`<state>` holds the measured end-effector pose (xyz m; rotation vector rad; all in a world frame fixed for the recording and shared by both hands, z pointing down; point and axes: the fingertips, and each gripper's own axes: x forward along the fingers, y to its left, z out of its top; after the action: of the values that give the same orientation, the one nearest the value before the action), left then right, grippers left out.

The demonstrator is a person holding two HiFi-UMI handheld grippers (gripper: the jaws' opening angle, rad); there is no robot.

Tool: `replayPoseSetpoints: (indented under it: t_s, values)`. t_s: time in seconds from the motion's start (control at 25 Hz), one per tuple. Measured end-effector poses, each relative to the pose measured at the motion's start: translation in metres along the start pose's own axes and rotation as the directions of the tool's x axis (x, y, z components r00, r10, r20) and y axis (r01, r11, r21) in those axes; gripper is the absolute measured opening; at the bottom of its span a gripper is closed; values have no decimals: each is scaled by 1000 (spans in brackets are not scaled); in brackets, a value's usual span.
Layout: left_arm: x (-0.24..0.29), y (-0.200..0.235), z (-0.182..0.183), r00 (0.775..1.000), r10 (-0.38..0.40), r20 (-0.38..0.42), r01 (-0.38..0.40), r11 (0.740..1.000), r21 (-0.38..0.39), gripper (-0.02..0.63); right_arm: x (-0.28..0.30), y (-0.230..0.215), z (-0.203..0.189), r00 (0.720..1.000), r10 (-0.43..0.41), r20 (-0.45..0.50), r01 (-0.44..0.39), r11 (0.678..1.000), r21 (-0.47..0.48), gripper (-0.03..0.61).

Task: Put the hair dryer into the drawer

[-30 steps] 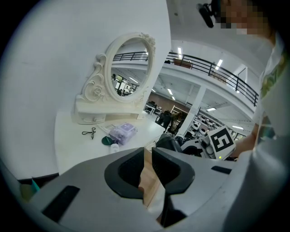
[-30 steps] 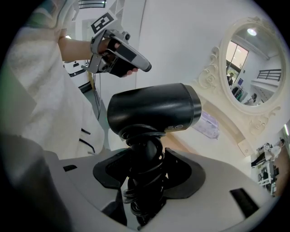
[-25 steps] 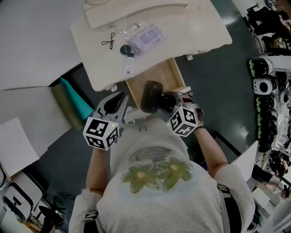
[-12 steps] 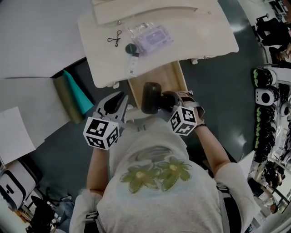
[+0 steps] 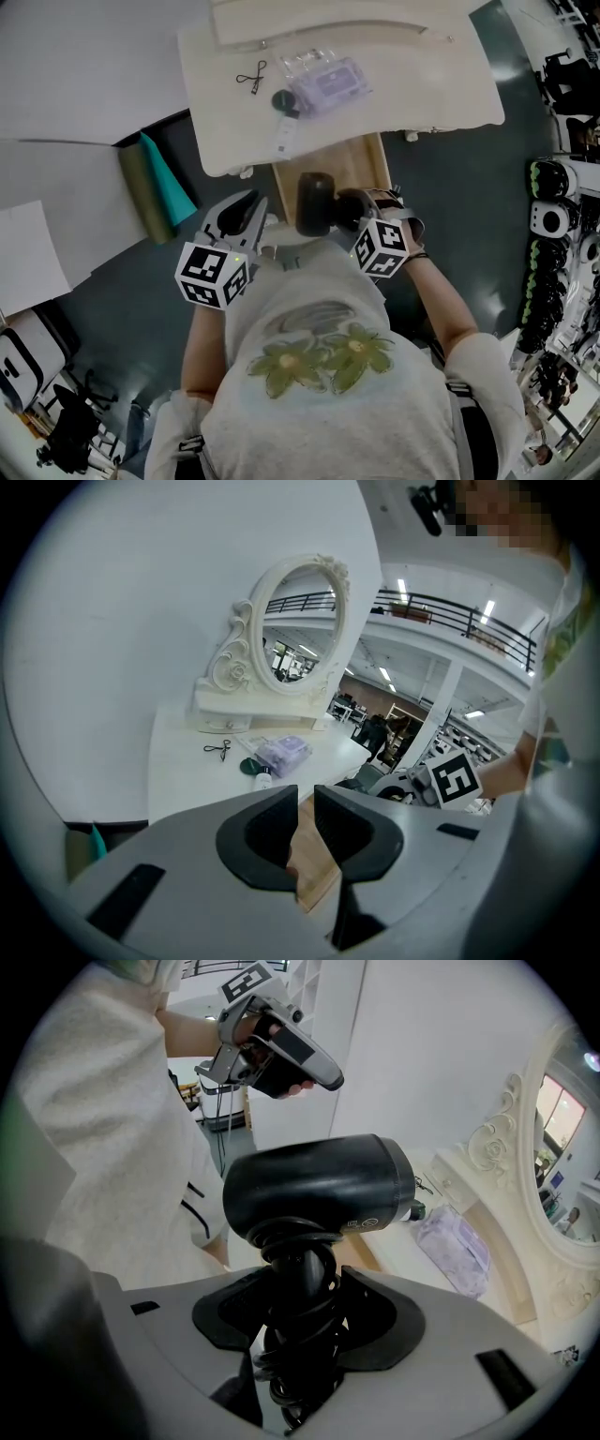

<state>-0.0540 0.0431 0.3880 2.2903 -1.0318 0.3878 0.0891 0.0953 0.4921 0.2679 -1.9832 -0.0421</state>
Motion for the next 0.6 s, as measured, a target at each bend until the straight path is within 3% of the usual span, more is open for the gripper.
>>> replayPoseSetpoints:
  t_s: [0.6]
  values:
    - [-2, 7, -6, 999, 48, -10, -49, 998, -28, 60, 15, -1, -8, 998, 54, -18, -55, 996, -71, 213]
